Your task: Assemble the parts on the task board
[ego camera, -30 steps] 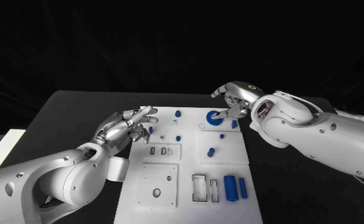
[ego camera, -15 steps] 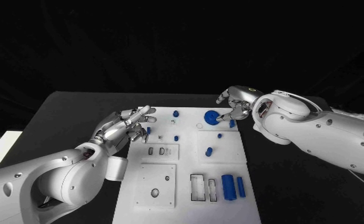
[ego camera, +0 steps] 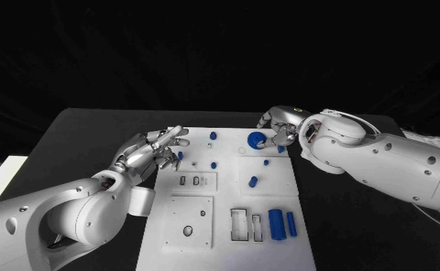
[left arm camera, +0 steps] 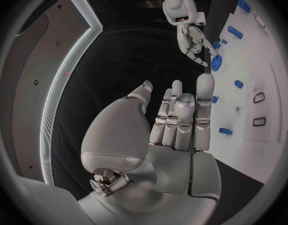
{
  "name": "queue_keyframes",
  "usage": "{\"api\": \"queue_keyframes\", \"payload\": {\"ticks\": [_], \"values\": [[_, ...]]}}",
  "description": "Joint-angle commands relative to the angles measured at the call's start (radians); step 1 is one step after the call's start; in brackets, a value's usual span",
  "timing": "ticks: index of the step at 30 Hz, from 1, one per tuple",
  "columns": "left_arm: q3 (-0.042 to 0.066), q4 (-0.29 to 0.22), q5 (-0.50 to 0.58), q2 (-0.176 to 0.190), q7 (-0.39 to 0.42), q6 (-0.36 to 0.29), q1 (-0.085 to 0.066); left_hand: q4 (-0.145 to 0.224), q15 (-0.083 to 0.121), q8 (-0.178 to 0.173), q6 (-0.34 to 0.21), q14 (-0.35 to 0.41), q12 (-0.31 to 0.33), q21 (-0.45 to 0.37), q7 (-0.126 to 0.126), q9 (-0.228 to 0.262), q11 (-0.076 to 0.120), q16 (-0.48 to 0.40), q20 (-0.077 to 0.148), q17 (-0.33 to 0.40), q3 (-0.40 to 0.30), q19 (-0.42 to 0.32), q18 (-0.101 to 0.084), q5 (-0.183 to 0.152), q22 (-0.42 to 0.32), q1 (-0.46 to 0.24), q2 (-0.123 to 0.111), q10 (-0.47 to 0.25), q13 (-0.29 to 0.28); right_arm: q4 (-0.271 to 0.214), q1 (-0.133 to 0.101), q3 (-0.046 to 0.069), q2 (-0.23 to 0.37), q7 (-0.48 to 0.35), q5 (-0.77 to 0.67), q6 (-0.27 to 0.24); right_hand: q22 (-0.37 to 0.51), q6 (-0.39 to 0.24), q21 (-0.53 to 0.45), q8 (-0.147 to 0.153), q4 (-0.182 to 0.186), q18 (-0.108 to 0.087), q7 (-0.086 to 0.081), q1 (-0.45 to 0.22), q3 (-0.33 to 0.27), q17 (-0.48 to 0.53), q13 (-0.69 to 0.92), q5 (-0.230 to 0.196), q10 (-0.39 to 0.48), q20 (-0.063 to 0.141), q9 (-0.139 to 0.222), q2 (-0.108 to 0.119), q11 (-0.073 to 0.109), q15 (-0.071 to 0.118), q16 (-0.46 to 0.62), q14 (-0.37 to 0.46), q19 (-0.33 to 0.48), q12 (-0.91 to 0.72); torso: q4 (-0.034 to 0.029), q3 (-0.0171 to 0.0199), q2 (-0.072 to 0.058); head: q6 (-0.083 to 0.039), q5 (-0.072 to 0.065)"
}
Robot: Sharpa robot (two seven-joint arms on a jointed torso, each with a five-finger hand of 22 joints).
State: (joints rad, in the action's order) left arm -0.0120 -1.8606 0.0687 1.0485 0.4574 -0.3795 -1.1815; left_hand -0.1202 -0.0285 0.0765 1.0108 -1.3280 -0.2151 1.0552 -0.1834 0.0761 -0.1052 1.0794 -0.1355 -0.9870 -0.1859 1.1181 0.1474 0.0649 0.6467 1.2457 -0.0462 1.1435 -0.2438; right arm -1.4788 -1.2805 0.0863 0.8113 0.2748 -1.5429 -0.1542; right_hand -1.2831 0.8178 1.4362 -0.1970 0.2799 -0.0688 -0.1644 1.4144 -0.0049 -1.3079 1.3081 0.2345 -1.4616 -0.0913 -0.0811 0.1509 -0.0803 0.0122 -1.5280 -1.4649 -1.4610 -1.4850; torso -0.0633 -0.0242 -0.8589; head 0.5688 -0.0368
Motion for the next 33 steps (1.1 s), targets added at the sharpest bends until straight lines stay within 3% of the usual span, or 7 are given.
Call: {"api": "queue_keyframes", "payload": {"ticks": [1, 9, 15, 33], "values": [[0.000, 0.000, 0.001, -0.003, 0.003, 0.024, -0.001, 0.003, 0.001, -0.004, -0.008, 0.006, -0.005, -0.007, 0.001, -0.001, -0.001, -0.004, 0.002, 0.001, 0.004, -0.008, 0.020, -0.003, -0.001, -0.001, 0.009, -0.009, -0.001, 0.008, 0.003, 0.000, -0.006, -0.002, -0.021, 0.026, -0.003, 0.011, 0.004, -0.007, -0.003, 0.014, 0.000, 0.005, 0.008, -0.174, 0.184, 0.004, -0.054, -0.001, -0.001, -0.013, 0.005, -0.007, -0.006, -0.088, -0.017, -0.008, 0.0001, -0.0010, 0.001, 0.003, 0.003], [0.000, 0.000, 0.001, -0.003, 0.002, 0.024, -0.001, 0.003, 0.001, -0.004, -0.008, 0.006, -0.005, -0.007, 0.001, -0.001, -0.001, -0.004, 0.002, 0.001, 0.004, -0.008, 0.020, -0.003, -0.001, -0.001, 0.009, -0.009, -0.001, 0.027, 0.006, -0.001, -0.018, -0.003, -0.025, 0.023, -0.012, 0.023, 0.010, -0.014, -0.015, 0.015, 0.002, 0.013, 0.020, -0.181, 0.194, 0.003, -0.060, 0.000, -0.001, -0.035, 0.007, -0.005, -0.009, -0.089, -0.019, -0.017, 0.0009, -0.0003, 0.001, 0.006, 0.005], [0.000, 0.000, 0.001, -0.004, 0.002, 0.025, -0.001, 0.003, 0.001, -0.004, -0.008, 0.006, -0.005, -0.007, 0.001, -0.001, -0.001, -0.004, 0.002, 0.001, 0.004, -0.008, 0.020, -0.003, -0.001, -0.001, 0.009, -0.009, -0.001, 0.032, 0.007, -0.001, -0.025, -0.003, -0.028, 0.023, -0.018, 0.039, 0.014, -0.019, -0.038, 0.016, 0.005, 0.024, 0.044, -0.182, 0.197, -0.032, -0.062, 0.003, 0.002, -0.057, 0.009, -0.001, -0.010, -0.089, -0.018, -0.020, 0.0003, -0.0006, 0.000, 0.007, 0.004], [0.000, 0.000, 0.001, -0.004, -0.002, 0.027, -0.001, 0.004, 0.000, -0.004, -0.009, 0.006, -0.006, -0.007, 0.000, -0.001, -0.001, -0.005, 0.002, 0.001, 0.004, -0.010, 0.020, -0.003, -0.003, 0.000, 0.010, -0.011, -0.002, 0.044, 0.012, -0.002, -0.041, -0.006, -0.034, 0.034, -0.025, 0.058, 0.018, -0.022, -0.058, 0.017, 0.007, 0.028, 0.058, -0.187, 0.205, -0.034, -0.068, 0.006, 0.003, -0.067, 0.010, 0.003, -0.012, -0.090, -0.020, -0.026, 0.0003, -0.0003, 0.000, 0.011, 0.009]]}}
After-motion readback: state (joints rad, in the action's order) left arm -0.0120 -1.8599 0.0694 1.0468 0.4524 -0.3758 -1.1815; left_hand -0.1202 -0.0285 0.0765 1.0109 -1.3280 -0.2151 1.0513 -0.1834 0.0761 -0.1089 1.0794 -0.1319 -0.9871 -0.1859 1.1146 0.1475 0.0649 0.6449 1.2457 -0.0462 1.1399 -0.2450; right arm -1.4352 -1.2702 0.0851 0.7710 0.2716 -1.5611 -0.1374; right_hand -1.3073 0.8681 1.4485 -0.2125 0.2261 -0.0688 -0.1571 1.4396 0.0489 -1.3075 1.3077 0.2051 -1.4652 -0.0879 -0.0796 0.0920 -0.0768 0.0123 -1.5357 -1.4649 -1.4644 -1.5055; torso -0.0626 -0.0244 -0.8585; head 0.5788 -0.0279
